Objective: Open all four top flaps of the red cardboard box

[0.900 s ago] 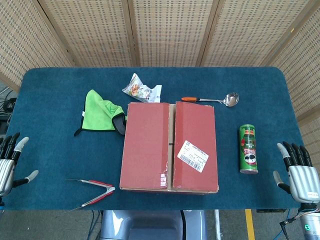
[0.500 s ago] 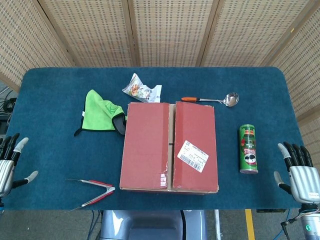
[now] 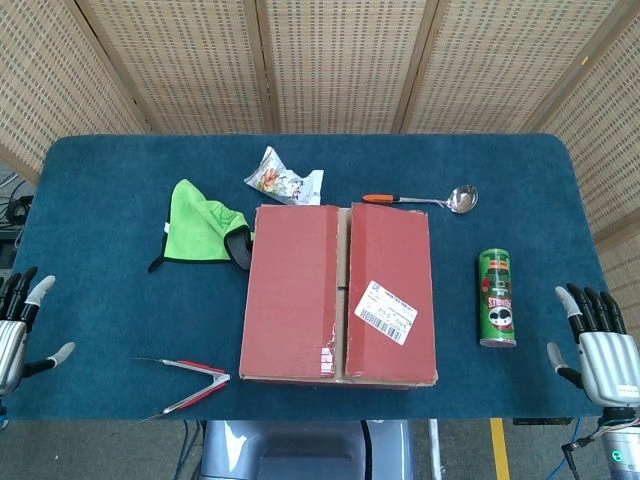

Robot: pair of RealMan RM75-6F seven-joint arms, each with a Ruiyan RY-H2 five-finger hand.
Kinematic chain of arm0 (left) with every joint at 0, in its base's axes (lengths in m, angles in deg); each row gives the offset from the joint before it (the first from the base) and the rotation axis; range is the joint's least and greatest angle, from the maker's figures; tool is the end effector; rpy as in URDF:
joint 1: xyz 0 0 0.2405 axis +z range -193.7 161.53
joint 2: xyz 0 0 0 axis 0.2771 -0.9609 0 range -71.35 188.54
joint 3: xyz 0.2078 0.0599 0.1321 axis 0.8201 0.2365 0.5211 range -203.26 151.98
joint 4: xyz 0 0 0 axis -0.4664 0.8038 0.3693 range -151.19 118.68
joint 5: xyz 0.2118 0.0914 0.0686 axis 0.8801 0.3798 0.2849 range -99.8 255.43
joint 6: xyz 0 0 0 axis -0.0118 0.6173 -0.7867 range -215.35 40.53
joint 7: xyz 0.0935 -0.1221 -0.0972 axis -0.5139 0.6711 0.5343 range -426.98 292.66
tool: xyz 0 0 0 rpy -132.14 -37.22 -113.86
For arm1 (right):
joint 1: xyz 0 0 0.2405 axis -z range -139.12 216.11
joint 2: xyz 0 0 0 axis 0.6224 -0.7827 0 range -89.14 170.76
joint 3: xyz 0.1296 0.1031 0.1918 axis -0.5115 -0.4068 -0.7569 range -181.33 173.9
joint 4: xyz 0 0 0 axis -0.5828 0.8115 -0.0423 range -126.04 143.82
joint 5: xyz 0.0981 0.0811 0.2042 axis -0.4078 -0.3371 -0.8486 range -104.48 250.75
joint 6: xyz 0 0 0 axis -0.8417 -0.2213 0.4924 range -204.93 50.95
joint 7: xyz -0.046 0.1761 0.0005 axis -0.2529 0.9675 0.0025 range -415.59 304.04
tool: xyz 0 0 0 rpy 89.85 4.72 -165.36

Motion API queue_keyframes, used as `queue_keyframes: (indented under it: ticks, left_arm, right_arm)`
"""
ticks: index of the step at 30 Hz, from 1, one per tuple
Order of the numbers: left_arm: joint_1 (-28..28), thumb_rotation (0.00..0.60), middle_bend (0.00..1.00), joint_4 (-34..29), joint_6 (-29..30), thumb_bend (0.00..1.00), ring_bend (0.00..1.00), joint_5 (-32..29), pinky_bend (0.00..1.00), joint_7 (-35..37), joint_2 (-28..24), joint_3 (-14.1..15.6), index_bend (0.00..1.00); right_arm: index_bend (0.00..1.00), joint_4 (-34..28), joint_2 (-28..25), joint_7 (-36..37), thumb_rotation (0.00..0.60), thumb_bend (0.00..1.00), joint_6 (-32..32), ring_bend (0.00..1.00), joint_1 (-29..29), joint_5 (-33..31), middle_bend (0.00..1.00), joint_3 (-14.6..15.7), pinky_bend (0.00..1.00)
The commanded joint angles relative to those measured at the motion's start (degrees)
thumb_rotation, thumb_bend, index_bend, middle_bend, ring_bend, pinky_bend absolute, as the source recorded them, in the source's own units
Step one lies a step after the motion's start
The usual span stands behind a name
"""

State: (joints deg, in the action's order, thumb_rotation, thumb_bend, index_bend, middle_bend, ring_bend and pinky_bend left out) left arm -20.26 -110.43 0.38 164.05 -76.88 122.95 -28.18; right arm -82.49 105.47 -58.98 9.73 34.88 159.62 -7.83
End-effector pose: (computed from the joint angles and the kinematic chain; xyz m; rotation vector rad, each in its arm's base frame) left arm -0.3118 0.2155 0.1315 -1.4010 -0.7774 -0.8236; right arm -0.3221 -0.2196 0.1364 1.3702 -0.8280 0.8802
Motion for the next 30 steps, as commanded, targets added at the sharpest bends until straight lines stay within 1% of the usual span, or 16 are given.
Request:
queue_keyframes:
  ticks: [1, 6, 9, 12, 14, 16, 17, 18, 20, 24, 30]
  left_arm:
    - [-0.15, 0.522, 0.03, 0.08, -0.15, 0.12, 0.00, 0.05, 0.00, 0.03, 0.10, -0.06, 0.10]
    - [-0.40, 0.521, 0.03, 0.36, -0.56, 0.13, 0.00, -0.06, 0.00, 0.01, 0.27, -0.16, 0.10]
    - [-0.53, 0.522, 0.03, 0.54, -0.83, 0.12, 0.00, -0.31, 0.00, -0.04, 0.39, -0.25, 0.10]
    - [-0.75, 0.521, 0.03, 0.71, -1.22, 0.12, 0.00, -0.39, 0.00, -0.10, 0.55, -0.28, 0.10]
    - [-0.89, 0.521, 0.03, 0.79, -1.46, 0.12, 0.00, -0.40, 0.00, -0.15, 0.62, -0.28, 0.10]
    - [-1.04, 0.522, 0.03, 0.88, -1.64, 0.12, 0.00, -0.43, 0.00, -0.14, 0.68, -0.35, 0.10]
    - [-1.12, 0.521, 0.03, 0.95, -1.73, 0.13, 0.00, -0.46, 0.00, -0.16, 0.72, -0.39, 0.10]
    - [-1.20, 0.521, 0.03, 1.01, -1.83, 0.13, 0.00, -0.46, 0.00, -0.18, 0.75, -0.41, 0.10]
    - [-1.27, 0.521, 0.03, 1.00, -1.86, 0.13, 0.00, -0.43, 0.00, -0.19, 0.75, -0.44, 0.10]
    - [-1.32, 0.521, 0.03, 1.02, -1.84, 0.13, 0.00, -0.46, 0.00, -0.26, 0.71, -0.52, 0.10]
    - [-1.39, 0.520, 0.03, 0.83, -1.89, 0.13, 0.00, -0.68, 0.00, -0.60, 0.48, -0.63, 0.10]
  right_arm:
    - [0.07, 0.02, -0.03, -0.02, 0.600, 0.42, -0.03, 0.00, -0.05, 0.01, 0.09, -0.06, 0.00]
    - [0.07, 0.04, 0.06, 0.09, 0.600, 0.47, -0.17, 0.00, -0.18, -0.08, 0.09, -0.17, 0.00]
    - [0.07, 0.03, 0.09, 0.27, 0.600, 0.54, -0.39, 0.00, -0.35, -0.05, 0.09, -0.21, 0.00]
    - [0.07, -0.12, -0.02, 0.68, 0.600, 0.68, -0.89, 0.00, -0.78, 0.07, 0.09, -0.35, 0.00]
    - [0.07, -0.61, -0.36, 1.43, 0.600, 0.81, -1.28, 0.00, -1.26, 0.56, 0.09, -0.45, 0.00]
    - [0.07, -1.11, -0.74, 2.65, 0.600, 0.91, -1.95, 0.00, -2.13, 1.36, 0.09, -0.67, 0.00]
    - [0.07, -1.24, -0.91, 3.19, 0.600, 0.95, -2.33, 0.00, -2.62, 1.77, 0.09, -0.81, 0.00]
    - [0.07, -1.38, -1.18, 3.90, 0.600, 0.98, -2.98, 0.00, -3.37, 2.36, 0.09, -0.96, 0.00]
    - [0.08, -1.73, -1.51, 4.71, 0.600, 1.00, -3.85, 0.00, -4.42, 3.20, 0.10, -1.19, 0.00]
    - [0.11, -3.03, -2.87, 7.60, 0.600, 1.00, -6.14, 0.00, -7.71, 5.64, 0.13, -2.27, 0.00]
    - [0.19, -5.21, -5.26, 13.29, 0.600, 1.00, -9.88, 0.00, -13.74, 9.79, 0.17, -4.31, 0.00]
